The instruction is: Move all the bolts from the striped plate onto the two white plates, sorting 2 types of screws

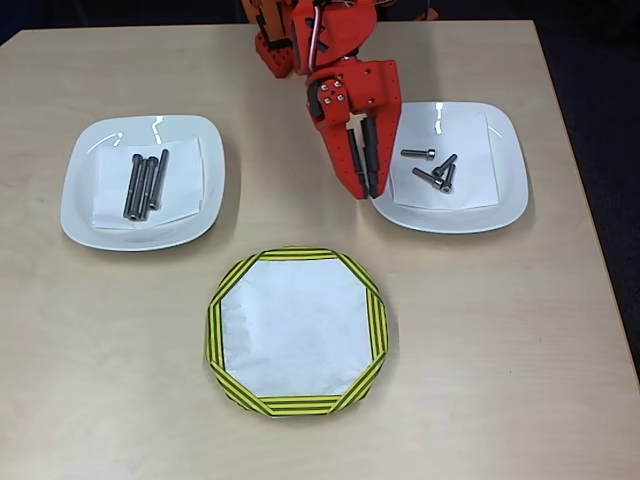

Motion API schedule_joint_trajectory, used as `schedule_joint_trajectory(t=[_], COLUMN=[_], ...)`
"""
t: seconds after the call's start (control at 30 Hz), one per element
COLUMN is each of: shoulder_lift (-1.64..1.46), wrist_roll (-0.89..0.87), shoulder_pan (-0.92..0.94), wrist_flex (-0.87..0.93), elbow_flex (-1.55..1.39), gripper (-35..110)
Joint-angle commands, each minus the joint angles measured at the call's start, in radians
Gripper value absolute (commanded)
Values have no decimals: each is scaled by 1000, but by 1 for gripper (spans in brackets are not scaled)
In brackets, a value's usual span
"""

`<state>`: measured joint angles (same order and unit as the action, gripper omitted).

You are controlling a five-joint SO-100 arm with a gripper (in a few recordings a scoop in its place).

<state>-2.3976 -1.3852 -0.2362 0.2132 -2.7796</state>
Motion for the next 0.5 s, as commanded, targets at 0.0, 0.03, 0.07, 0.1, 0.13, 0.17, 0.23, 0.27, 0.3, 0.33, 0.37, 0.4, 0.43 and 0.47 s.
schedule_joint_trajectory(t=[0.0, 0.03, 0.07, 0.1, 0.13, 0.17, 0.23, 0.27, 0.3, 0.33, 0.37, 0.4, 0.43, 0.47], shoulder_lift=[-156, -202, -245, -282, -316, -350, -411, -453, -502, -549, -594, -634, -667, -698], wrist_roll=[38, 37, 25, 0, -11, 6, 18, 17, 0, -25, -41, -52, -57, -64], shoulder_pan=[43, 58, 78, 100, 127, 155, 198, 207, 212, 213, 213, 215, 215, 216], wrist_flex=[-40, 14, 63, 95, 120, 147, 201, 245, 304, 364, 419, 489, 552, 609], elbow_flex=[-144, -164, -179, -198, -215, -225, -247, -258, -270, -285, -302, -305, -307, -313], gripper=[0, 0, 0, 0, 0, 0, 0, 0, 0, 0, 0, 0, 0, 0])
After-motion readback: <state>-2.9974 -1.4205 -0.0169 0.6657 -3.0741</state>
